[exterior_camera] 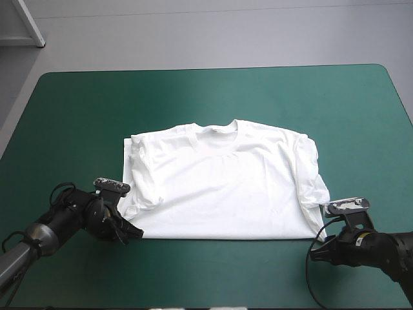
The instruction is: Fold the cloth
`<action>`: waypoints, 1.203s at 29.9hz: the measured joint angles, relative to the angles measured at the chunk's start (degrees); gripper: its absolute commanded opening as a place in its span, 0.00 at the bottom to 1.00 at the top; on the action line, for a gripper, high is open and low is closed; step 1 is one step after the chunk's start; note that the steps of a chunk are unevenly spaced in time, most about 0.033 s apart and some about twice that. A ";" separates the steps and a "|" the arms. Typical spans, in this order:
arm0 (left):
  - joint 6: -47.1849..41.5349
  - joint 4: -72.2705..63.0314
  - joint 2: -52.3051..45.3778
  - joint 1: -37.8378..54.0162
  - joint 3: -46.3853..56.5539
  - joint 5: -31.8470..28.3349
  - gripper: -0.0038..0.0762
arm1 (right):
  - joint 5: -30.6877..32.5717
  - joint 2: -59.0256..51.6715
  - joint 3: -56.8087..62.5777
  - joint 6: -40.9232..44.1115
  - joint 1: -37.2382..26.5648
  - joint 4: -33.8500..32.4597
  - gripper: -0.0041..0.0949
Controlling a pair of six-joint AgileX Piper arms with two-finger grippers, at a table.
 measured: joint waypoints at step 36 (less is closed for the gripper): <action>0.18 1.60 -5.83 0.00 0.13 3.98 0.07 | -3.70 9.70 -1.80 -6.95 0.00 5.36 0.02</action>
